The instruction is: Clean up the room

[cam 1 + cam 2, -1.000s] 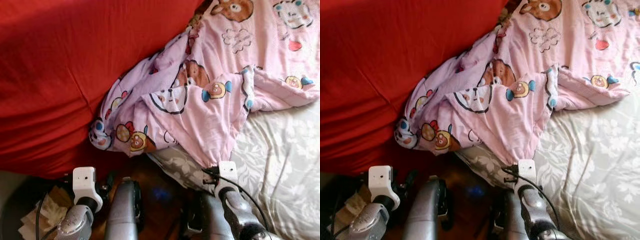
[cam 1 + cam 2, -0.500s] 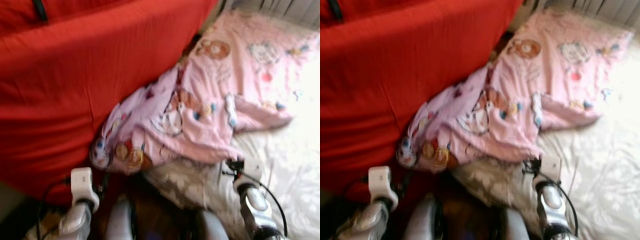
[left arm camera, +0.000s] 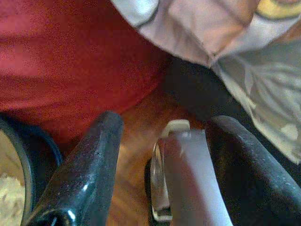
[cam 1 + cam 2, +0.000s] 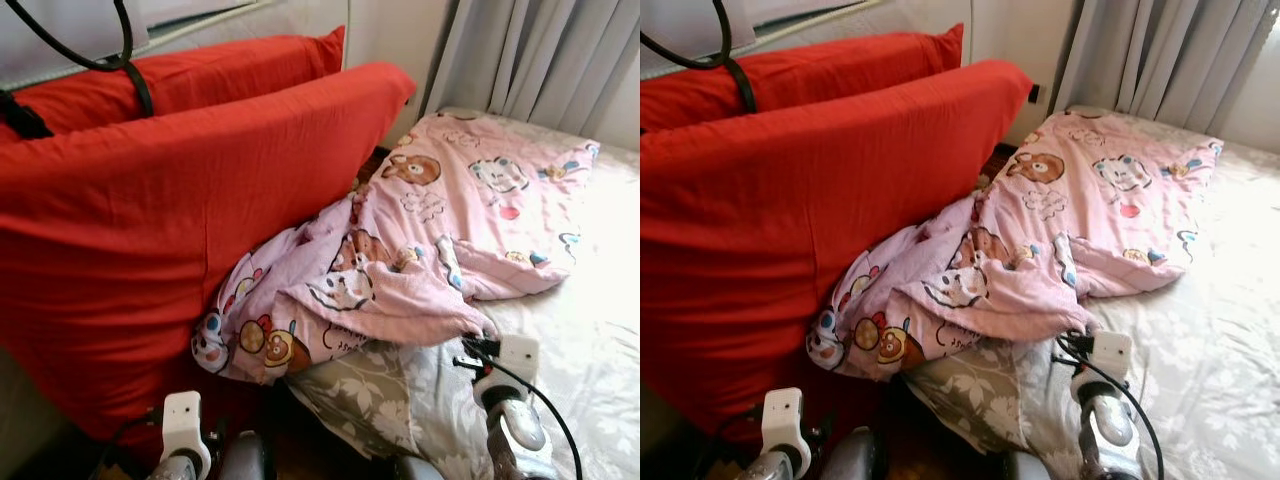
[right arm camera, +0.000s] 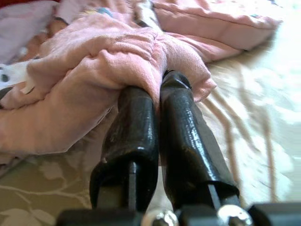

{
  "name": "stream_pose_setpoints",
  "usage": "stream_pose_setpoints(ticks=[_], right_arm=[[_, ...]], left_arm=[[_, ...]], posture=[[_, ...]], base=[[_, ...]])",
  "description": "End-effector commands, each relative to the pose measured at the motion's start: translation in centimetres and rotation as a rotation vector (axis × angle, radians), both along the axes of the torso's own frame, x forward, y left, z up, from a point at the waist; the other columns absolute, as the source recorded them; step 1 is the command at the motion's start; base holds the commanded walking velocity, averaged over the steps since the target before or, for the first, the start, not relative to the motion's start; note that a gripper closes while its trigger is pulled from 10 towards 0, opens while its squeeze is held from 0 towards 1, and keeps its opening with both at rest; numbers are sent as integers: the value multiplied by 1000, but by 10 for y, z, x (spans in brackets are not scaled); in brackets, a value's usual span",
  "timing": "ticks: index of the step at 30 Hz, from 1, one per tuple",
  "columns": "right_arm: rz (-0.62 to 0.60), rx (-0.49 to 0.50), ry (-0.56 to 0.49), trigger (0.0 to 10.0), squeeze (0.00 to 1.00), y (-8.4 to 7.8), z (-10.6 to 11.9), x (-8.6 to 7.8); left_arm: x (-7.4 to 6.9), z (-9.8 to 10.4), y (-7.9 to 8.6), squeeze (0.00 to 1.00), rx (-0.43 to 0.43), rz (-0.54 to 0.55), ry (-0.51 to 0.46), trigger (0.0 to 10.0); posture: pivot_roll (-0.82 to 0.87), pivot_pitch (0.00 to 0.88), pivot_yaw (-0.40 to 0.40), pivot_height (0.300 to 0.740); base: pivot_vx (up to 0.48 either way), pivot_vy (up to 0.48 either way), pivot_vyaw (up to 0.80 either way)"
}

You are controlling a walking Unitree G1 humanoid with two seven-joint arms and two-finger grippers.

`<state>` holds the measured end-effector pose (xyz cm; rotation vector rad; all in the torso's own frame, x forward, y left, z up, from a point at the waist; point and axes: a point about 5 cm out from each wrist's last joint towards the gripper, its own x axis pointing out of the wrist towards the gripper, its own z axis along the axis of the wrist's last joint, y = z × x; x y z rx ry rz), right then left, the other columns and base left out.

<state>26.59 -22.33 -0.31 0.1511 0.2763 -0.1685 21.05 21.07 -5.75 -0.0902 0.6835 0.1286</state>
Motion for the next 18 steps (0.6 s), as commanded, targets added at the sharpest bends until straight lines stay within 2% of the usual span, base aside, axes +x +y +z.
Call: stream_pose_setpoints(ticks=[1, 2, 9, 15, 18], right_arm=[[-35, 6, 28, 10000, 0, -6, -3, -4], [-57, 8, 70, 10000, 0, -8, -9, -8], [-88, 28, 184, 10000, 0, -10, -26, -24], [-80, 41, 283, 10000, 0, -4, -40, -37], [-66, 39, 389, 10000, 0, 3, -54, -53]], left_arm=[[-4, -3, 4, 0, 17, 7, 25, 10000], [-11, -8, 5, 0, 24, 5, 68, 10000], [-20, -15, 4, 0, 17, 13, 122, 10000], [-35, -21, 8, 0, 7, 19, 165, 10000], [-39, -24, 9, 0, 10, 25, 189, 10000]], posture=[[-18, 0, -38, 673], [-18, 0, -41, 683], [-4, 0, -48, 718], [4, 0, -55, 740], [2, 0, -56, 740]], base=[[0, 0, 0], [0, 0, 0], [0, 0, 0], [0, 0, 0], [0, 0, 0]])
